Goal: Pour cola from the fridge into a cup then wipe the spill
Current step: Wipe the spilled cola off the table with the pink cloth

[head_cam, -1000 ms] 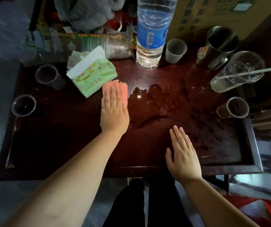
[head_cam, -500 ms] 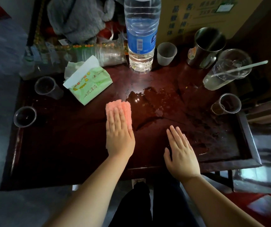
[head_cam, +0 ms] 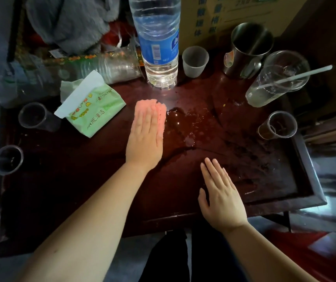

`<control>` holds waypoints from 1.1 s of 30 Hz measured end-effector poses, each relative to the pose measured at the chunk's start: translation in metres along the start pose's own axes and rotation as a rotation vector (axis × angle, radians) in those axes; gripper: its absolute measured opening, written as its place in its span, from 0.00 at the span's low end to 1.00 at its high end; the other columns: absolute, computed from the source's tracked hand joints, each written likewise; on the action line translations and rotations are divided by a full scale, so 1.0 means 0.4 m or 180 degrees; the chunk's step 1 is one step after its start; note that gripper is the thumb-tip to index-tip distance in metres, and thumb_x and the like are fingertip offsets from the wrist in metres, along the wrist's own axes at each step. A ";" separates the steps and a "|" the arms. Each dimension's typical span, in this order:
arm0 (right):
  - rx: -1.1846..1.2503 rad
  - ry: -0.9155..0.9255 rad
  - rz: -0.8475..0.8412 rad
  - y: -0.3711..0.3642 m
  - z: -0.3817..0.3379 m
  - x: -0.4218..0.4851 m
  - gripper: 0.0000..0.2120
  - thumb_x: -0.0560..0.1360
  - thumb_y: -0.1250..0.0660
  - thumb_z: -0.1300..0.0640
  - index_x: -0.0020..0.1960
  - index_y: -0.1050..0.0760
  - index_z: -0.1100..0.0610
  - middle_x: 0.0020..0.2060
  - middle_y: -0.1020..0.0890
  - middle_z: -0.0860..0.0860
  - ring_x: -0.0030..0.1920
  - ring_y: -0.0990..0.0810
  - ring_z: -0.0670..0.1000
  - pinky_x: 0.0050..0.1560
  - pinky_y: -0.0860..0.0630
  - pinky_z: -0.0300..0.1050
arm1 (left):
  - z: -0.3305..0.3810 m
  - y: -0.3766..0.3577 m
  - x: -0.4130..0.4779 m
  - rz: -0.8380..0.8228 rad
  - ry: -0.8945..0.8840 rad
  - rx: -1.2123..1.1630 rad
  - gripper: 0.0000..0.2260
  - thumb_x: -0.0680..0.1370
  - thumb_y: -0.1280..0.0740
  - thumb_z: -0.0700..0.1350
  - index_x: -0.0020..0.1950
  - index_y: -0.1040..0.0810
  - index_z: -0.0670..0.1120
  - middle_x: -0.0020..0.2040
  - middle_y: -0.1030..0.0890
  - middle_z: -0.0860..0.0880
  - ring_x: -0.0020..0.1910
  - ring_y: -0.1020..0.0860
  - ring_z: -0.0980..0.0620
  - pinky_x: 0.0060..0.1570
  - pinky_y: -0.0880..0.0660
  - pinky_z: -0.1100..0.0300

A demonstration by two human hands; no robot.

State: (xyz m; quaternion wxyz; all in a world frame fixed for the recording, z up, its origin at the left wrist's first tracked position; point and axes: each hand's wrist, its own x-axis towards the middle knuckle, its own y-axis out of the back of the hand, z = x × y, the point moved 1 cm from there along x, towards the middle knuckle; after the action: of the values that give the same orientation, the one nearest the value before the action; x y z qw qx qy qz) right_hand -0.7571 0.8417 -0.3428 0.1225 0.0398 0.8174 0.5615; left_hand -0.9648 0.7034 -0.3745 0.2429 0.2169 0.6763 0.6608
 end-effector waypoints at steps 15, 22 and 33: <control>-0.0043 0.0003 0.0003 0.005 -0.003 -0.006 0.29 0.76 0.48 0.50 0.75 0.41 0.60 0.75 0.42 0.53 0.76 0.49 0.51 0.75 0.49 0.48 | 0.045 0.015 -0.087 -0.0065 -0.0080 -0.0552 0.26 0.80 0.54 0.47 0.78 0.48 0.42 0.78 0.46 0.43 0.77 0.48 0.41 0.74 0.47 0.47; -0.0009 -0.0007 -0.0023 0.009 -0.002 -0.005 0.29 0.76 0.47 0.51 0.75 0.41 0.59 0.75 0.42 0.53 0.76 0.49 0.51 0.75 0.49 0.48 | 0.053 0.093 -0.113 -0.0031 0.0202 -0.1039 0.29 0.77 0.56 0.52 0.77 0.40 0.44 0.77 0.41 0.45 0.76 0.43 0.45 0.72 0.44 0.50; 0.0054 0.0004 -0.0098 0.005 0.005 -0.004 0.29 0.76 0.46 0.52 0.75 0.42 0.60 0.76 0.43 0.53 0.77 0.50 0.51 0.75 0.49 0.50 | 0.031 0.027 -0.039 -0.0275 -0.0369 -0.0139 0.27 0.81 0.57 0.49 0.77 0.49 0.37 0.78 0.48 0.39 0.77 0.52 0.42 0.75 0.51 0.46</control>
State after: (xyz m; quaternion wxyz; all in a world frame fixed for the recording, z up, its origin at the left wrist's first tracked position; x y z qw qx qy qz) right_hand -0.7553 0.8438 -0.3412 0.1302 0.0279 0.8228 0.5525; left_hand -0.9452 0.7041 -0.3631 0.3146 0.2200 0.6552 0.6507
